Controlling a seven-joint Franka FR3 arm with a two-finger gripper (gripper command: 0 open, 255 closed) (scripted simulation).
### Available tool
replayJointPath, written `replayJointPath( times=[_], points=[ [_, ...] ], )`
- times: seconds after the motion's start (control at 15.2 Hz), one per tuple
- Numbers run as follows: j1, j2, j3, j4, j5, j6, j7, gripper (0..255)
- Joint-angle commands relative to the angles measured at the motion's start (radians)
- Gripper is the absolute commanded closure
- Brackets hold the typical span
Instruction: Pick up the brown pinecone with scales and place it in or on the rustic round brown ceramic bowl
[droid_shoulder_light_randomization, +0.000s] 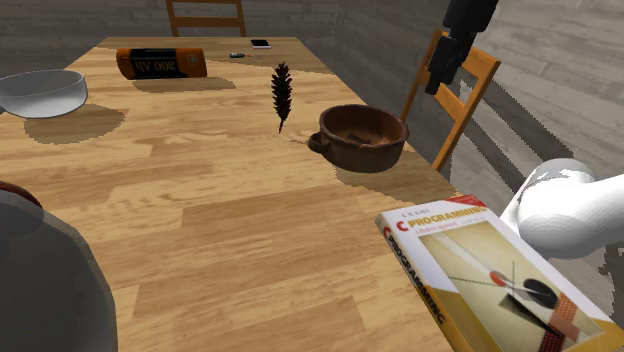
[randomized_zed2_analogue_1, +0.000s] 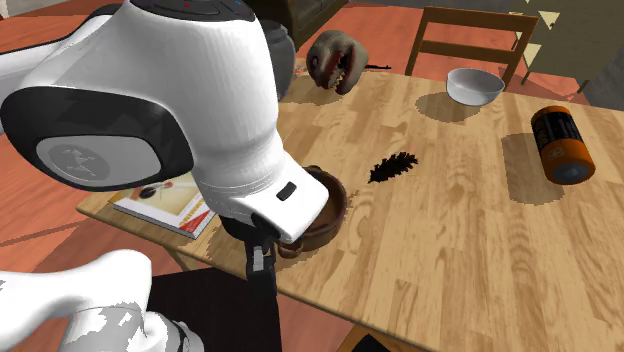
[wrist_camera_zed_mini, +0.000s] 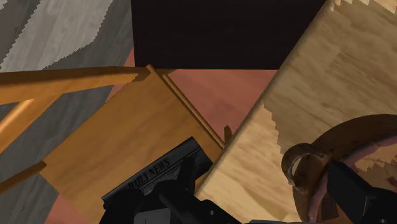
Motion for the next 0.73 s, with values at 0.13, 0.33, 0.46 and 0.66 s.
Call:
replayJointPath(
  times=[0.13, 0.33, 0.46, 0.66],
  points=[
    [0.006, 0.055, 0.026, 0.027, 0.016, 0.041, 0.03, 0],
    [0.014, 0.141, 0.064, 0.077, 0.034, 0.098, 0.075, 0],
    [0.017, 0.2, 0.088, 0.116, 0.042, 0.132, 0.104, 0],
    [0.021, 0.292, 0.124, 0.184, 0.046, 0.176, 0.149, 0]
  ],
)
